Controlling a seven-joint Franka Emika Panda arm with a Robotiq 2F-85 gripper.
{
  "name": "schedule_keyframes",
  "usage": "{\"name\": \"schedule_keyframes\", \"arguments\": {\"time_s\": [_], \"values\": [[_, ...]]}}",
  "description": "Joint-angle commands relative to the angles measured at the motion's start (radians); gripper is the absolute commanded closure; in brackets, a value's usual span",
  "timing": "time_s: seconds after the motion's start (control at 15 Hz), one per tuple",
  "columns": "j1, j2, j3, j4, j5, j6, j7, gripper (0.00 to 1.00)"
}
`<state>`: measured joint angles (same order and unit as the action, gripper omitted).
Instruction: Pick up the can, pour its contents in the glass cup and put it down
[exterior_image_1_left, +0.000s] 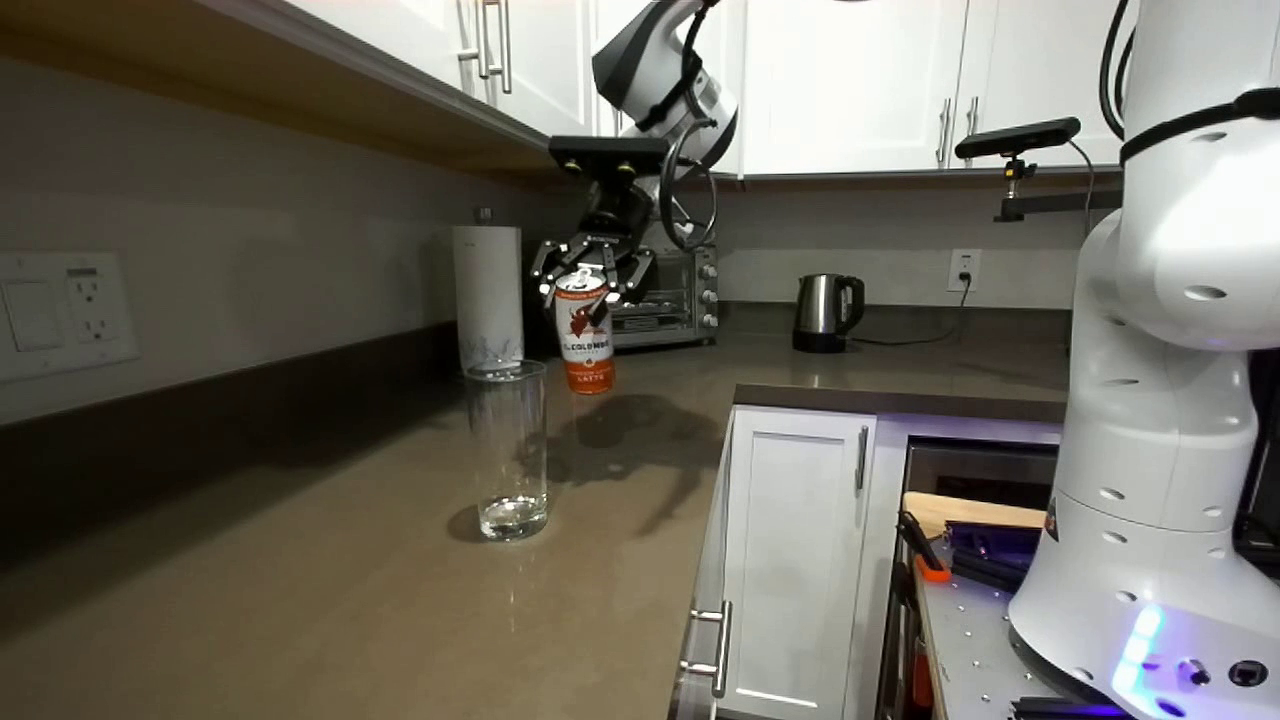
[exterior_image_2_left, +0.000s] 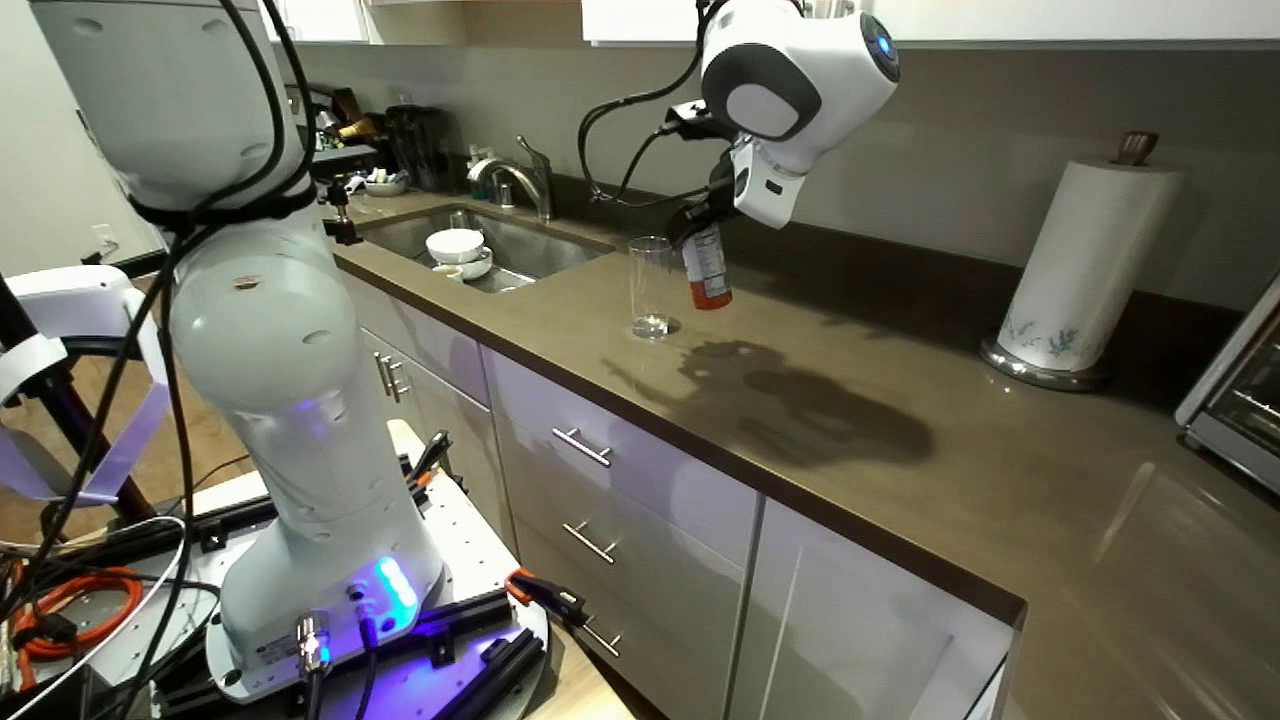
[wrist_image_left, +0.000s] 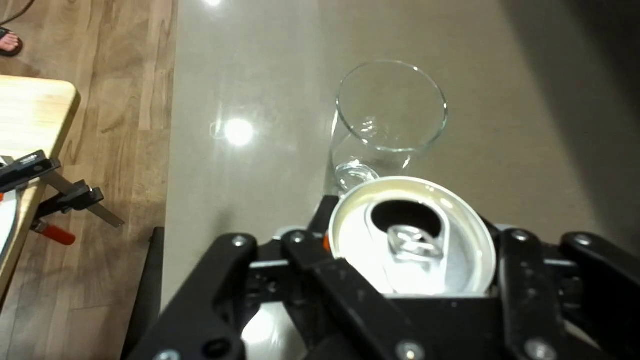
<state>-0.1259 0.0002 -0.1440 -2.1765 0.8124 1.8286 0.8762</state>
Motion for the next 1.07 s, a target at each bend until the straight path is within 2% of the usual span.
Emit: {"name": "schedule_keyframes", "arguments": {"time_s": [0.0, 1.0], "values": [[0.001, -0.067, 0.010, -0.038, -0.025, -0.019, 0.052, 0.72], [0.026, -0.104, 0.086, -0.065, -0.063, 0.101, 0.087, 0.72]]}}
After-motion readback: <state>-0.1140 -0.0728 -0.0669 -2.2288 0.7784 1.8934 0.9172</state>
